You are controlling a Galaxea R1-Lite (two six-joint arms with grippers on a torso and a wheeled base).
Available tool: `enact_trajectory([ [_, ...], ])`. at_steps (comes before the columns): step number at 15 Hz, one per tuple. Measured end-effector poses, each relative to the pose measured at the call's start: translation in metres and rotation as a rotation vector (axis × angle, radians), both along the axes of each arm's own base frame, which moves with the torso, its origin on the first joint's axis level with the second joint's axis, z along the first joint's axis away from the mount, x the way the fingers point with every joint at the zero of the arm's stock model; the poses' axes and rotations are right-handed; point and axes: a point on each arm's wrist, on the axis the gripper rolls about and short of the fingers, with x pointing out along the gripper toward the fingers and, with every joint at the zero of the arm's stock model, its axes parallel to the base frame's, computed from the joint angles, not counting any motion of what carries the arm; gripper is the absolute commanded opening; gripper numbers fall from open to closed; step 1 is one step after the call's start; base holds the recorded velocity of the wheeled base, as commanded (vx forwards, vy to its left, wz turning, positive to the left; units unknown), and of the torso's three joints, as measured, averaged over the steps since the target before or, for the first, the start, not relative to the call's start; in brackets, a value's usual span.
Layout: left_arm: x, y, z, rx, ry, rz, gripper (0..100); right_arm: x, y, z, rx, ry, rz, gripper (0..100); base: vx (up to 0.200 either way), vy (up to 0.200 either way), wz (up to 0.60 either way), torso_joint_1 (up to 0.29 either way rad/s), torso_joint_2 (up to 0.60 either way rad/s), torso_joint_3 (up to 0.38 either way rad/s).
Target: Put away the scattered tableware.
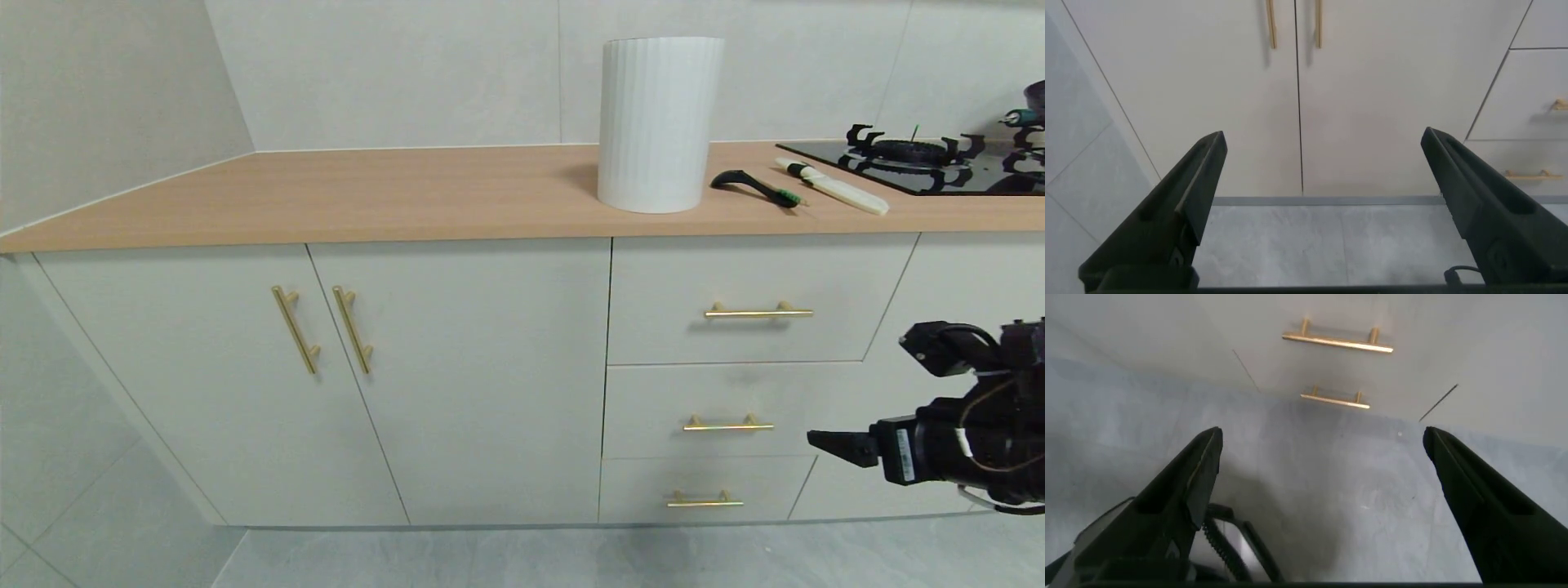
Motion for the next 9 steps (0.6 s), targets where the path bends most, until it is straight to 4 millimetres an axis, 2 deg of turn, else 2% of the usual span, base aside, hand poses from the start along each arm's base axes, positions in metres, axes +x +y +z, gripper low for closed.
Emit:
enact_trajectory([
  [5, 0.000, 0.000, 0.000, 0.000, 0.000, 0.000, 100, 0.067, 0.009, -0.036, -0.018, 0.110, -0.004, 100, 0.000, 0.000, 0.00, 0.000, 0.00, 0.000],
  [9, 0.000, 0.000, 0.000, 0.000, 0.000, 0.000, 100, 0.095, 0.012, -0.073, -0.022, 0.126, -0.012, 100, 0.000, 0.000, 0.00, 0.000, 0.00, 0.000],
])
